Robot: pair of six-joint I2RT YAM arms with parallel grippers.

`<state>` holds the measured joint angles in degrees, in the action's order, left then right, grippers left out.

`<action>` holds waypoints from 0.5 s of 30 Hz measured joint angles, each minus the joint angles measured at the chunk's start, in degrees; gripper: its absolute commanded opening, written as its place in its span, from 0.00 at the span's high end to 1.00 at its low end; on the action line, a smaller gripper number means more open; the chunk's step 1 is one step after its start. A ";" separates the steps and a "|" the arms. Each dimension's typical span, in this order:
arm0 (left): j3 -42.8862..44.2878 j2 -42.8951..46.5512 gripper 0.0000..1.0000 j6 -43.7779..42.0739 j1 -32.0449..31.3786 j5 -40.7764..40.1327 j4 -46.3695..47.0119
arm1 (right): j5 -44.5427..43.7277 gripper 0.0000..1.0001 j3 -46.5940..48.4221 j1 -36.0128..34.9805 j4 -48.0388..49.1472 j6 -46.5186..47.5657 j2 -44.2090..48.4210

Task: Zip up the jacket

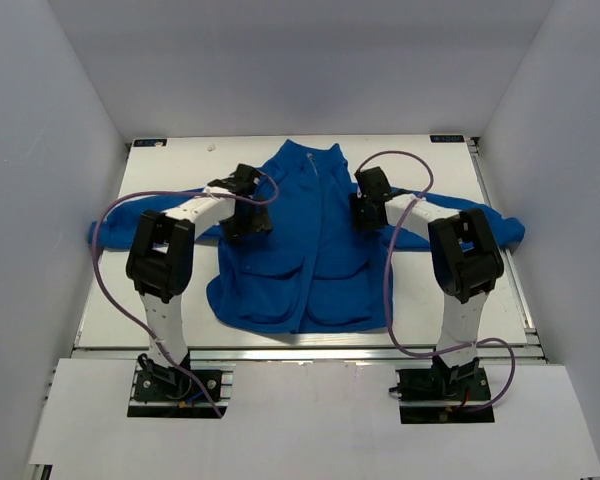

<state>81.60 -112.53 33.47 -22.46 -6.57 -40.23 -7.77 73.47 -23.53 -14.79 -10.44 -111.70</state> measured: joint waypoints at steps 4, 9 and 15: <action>0.33 -2.34 0.39 -0.55 6.01 1.27 0.85 | -1.31 0.95 1.46 0.57 -0.50 -2.23 -1.18; 2.08 -4.09 1.00 -0.74 11.80 1.88 -1.11 | -0.87 1.00 1.40 2.21 -0.48 -4.98 -1.20; 2.95 -4.48 1.00 -0.48 14.93 2.23 -1.27 | 1.05 1.00 0.72 4.85 0.26 -7.41 -1.07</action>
<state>84.55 -117.01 32.99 -7.53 -4.34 -41.50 -6.72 74.19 -18.68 -14.52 -17.85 -112.77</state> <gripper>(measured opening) 0.020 0.082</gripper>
